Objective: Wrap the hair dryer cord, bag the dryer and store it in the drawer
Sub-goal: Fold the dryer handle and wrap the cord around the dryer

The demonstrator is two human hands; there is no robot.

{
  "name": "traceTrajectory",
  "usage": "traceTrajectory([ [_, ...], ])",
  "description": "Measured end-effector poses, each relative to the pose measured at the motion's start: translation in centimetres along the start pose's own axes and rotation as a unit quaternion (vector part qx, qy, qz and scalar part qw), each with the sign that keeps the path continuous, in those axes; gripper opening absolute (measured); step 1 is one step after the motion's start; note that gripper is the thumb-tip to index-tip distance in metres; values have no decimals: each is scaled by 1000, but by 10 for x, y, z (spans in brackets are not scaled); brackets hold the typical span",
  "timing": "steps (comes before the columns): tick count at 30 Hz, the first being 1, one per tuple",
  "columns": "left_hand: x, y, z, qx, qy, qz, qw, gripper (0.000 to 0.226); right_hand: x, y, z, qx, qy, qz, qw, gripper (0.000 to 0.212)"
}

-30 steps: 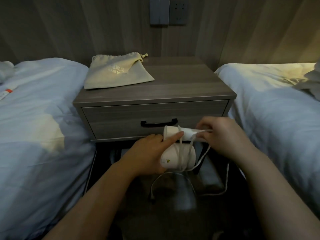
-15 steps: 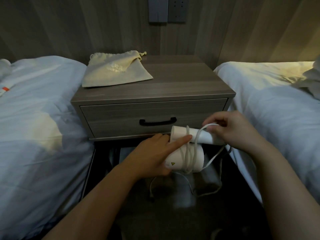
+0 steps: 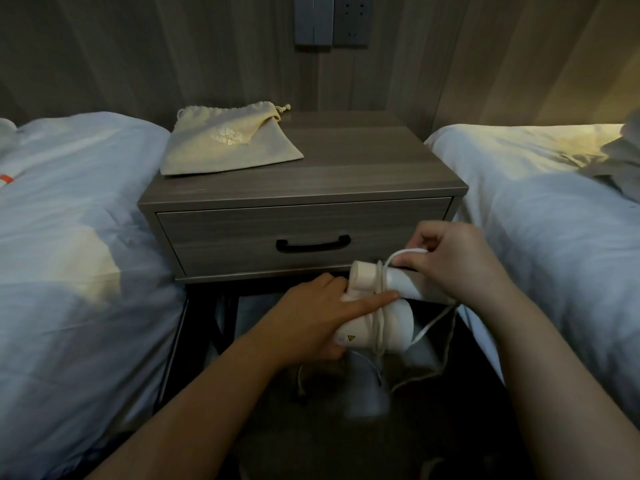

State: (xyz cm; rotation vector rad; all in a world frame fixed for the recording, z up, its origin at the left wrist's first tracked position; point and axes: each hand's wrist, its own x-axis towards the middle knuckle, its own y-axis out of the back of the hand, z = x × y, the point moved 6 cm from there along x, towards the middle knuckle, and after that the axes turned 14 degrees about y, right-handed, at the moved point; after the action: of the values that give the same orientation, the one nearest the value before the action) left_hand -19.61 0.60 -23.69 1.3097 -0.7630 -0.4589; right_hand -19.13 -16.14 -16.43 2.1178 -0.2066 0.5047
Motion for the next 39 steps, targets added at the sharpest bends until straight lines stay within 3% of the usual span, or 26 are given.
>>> traceTrajectory([
  [4, 0, -9, 4, -13, 12, -28, 999, 90, -1, -8, -2, -45, 29, -38, 998, 24],
  [11, 3, -8, -11, -11, 34, -26, 999, 86, 1, -7, 19, -50, -38, -38, 997, 33],
  [14, 3, -5, -13, -7, 35, -25, 999, 82, 2, -7, 24, 29, -10, -60, 998, 19],
  [17, 2, -6, -11, -10, 26, -34, 999, 80, 1, -6, 33, 103, -4, -82, 991, 21],
  [20, 1, -7, -9, -28, 30, -63, 997, 80, 2, 4, 53, 100, -61, -23, 993, 16],
  [22, 0, -9, -10, -62, 53, -97, 992, 84, 1, 6, 67, 85, -102, -7, 991, 26],
  [25, -3, -7, -13, -201, 108, -174, 958, 90, -5, -10, 77, 183, -138, -67, 971, 21],
  [29, -4, -3, -15, -354, 142, -210, 900, 89, -12, -35, 91, 424, -205, -87, 878, 31],
  [31, -4, -3, -18, -404, 155, -210, 877, 90, -14, -43, 87, 480, -226, -91, 843, 5],
  [34, -2, 2, -21, -486, 173, -201, 833, 90, -16, -57, 85, 552, -258, -81, 789, 42],
  [35, -1, 5, -23, -518, 178, -193, 814, 89, -16, -61, 82, 572, -253, -87, 776, 40],
  [39, 3, 19, -31, -609, 192, -125, 759, 83, -14, -68, 68, 574, -212, -103, 784, 12],
])
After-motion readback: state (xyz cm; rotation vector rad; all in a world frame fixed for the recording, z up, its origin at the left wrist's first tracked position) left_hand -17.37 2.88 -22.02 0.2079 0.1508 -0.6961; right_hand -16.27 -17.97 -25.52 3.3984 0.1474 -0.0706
